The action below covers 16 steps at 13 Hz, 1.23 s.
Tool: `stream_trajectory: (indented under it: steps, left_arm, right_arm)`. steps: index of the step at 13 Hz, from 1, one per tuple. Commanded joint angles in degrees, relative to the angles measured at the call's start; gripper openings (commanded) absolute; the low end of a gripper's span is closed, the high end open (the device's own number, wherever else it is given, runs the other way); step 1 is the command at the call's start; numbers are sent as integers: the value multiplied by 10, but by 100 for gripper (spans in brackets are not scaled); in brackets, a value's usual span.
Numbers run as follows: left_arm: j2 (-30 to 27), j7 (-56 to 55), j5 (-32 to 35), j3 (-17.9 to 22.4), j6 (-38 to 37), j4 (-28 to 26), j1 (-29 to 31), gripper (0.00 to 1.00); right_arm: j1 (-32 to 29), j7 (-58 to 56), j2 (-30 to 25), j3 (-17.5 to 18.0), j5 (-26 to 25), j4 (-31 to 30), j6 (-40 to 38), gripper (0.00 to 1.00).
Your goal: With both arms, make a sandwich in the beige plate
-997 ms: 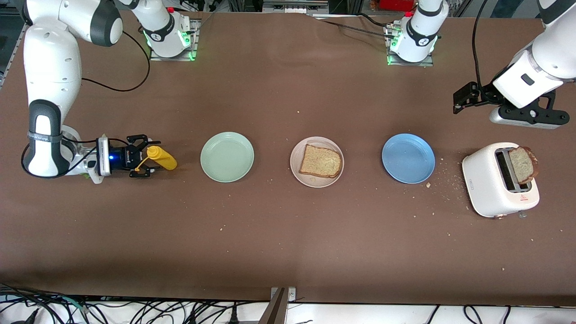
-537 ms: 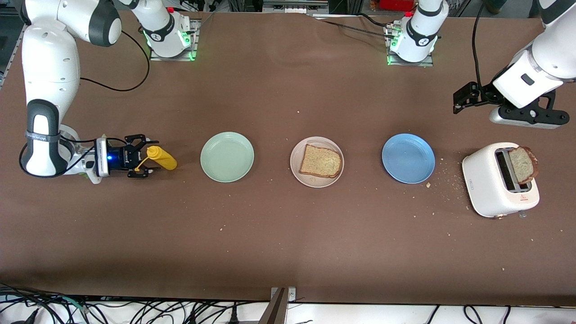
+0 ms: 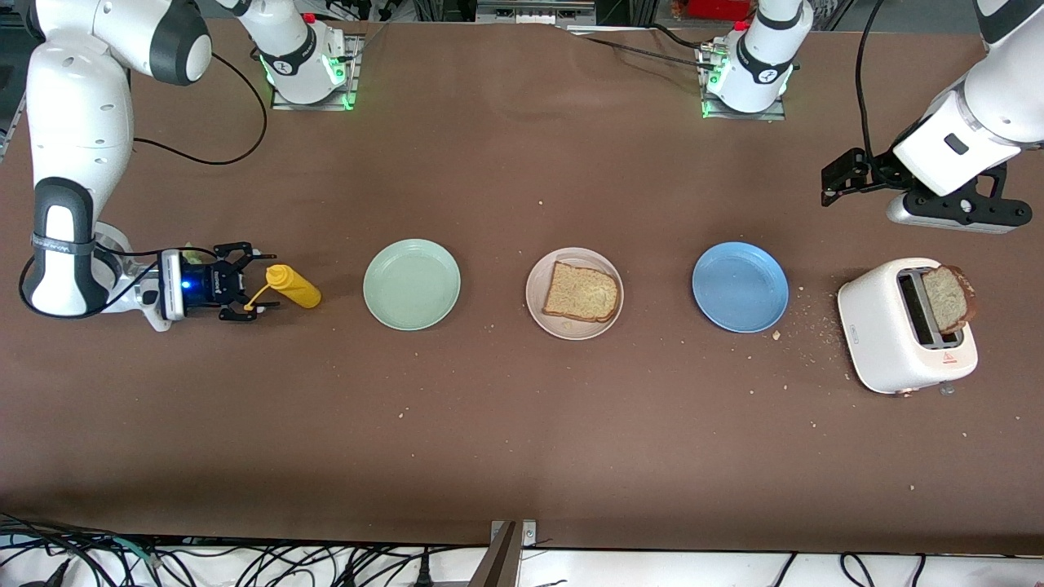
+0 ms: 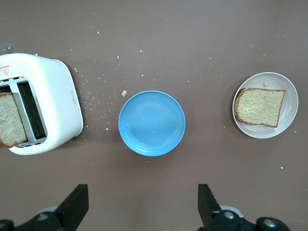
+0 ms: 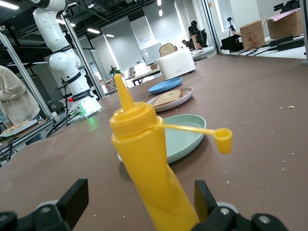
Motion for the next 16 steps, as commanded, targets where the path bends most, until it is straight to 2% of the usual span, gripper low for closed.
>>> stream_trajectory:
  steps: [1, 4, 8, 13, 16]
  left_arm:
    - [-14, 6, -16, 2, -3, -9, 0, 100]
    - [-14, 6, -16, 2, -4, -9, 0, 100]
    - [-14, 7, -16, 2, -3, -9, 0, 100]
    - [-14, 7, -17, 2, -4, -9, 0, 100]
    - [-14, 6, -16, 2, -3, -9, 0, 100]
  right_arm:
    - [-21, 24, 4, 2, -25, 24, -15, 98]
    - [-35, 72, 2, -13, -68, 77, -14, 98]
    - [-35, 170, -10, -37, -92, 127, -34, 98]
    - [-31, 306, -15, -78, -94, 214, -85, 98]
    - [-30, 410, -38, -94, -100, 249, -104, 98]
